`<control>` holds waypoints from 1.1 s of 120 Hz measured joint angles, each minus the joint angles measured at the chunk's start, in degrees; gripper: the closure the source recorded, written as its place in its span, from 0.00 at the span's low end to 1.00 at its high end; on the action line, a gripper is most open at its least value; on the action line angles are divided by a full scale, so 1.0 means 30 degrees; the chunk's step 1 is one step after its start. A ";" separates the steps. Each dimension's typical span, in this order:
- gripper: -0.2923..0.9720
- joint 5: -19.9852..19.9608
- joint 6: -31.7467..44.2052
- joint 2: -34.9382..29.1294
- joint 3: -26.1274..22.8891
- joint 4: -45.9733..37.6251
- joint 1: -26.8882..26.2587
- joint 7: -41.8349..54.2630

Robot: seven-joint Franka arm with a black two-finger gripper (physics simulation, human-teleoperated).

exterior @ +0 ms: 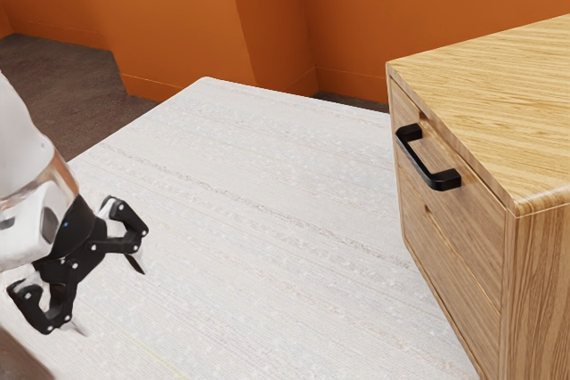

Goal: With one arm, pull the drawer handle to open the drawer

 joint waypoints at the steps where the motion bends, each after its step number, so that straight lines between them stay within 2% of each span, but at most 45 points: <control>1: 0.23 0.0032 0.0137 0.0094 0.0053 0.0044 -0.0152 0.0016; 16: 0.23 0.0701 0.2235 0.2434 0.2617 0.2351 -0.3622 0.0308; 31: 0.23 0.1545 0.3965 0.5009 0.6417 0.6184 -0.9165 0.0731; 40: 0.23 0.2000 0.4668 0.5777 0.8534 0.7341 -1.2371 0.0945; 67: 0.23 0.2461 0.6304 0.7870 1.3336 0.9956 -1.9326 0.1597; 88: 0.23 0.2766 0.7208 0.8314 1.5513 1.0268 -2.1690 0.2217; 132: 0.23 0.3572 1.1939 0.8307 1.6100 0.8414 -2.1323 0.2748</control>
